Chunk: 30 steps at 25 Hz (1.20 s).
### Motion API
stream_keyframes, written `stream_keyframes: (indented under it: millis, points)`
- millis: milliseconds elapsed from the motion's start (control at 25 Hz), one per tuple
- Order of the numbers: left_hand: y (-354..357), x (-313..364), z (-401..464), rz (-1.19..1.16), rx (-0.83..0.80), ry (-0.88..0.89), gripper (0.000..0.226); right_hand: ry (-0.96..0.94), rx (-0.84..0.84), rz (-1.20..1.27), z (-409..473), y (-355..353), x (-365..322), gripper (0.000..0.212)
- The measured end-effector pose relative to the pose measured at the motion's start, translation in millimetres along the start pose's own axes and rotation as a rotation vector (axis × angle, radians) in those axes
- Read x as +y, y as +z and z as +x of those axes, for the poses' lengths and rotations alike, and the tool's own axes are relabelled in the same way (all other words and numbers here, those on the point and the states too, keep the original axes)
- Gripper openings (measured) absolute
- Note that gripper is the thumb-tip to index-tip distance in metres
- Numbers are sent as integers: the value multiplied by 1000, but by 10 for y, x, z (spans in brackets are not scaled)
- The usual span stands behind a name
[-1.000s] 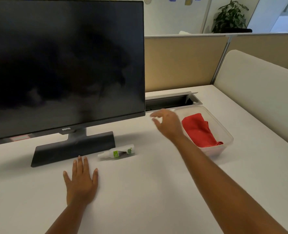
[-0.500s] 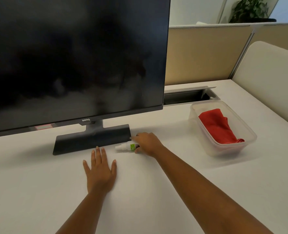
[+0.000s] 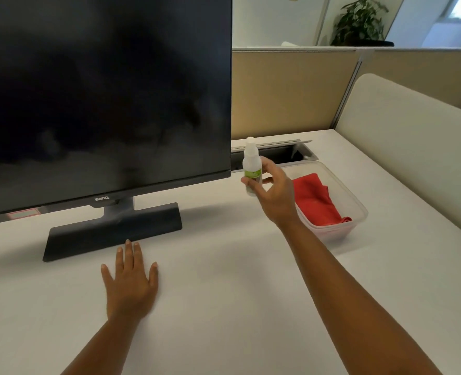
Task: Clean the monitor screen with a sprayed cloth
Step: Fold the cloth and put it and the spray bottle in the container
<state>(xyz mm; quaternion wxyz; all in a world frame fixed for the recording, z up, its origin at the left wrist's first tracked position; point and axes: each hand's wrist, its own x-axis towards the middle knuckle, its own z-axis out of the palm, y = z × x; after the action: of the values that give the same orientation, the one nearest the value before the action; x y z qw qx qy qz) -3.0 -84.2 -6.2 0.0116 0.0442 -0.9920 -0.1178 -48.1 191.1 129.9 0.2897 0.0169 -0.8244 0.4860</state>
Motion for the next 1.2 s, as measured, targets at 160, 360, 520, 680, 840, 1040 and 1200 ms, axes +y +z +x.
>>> stream_keyframes:
  millis: [160,360,520,680,840,1040,1200]
  points:
    - [-40,26,-10,2,-3,43,63,87,238,-166,283,-421,289,47]
    - [-55,30,-17,-16,0,55,62,356,216,-300,550,-635,702,51]
    - [-52,28,-16,-16,-5,47,63,450,55,-345,616,-541,903,50]
    - [-61,30,-14,-10,-13,40,63,481,-33,-417,626,-432,992,44]
    - [-63,33,-11,18,-28,37,67,484,-79,-459,626,-358,1012,42]
    - [-67,38,-15,21,-28,42,76,454,-148,-499,578,-366,1031,39]
    - [-60,36,-16,20,-35,45,75,473,-176,-512,591,-377,981,42]
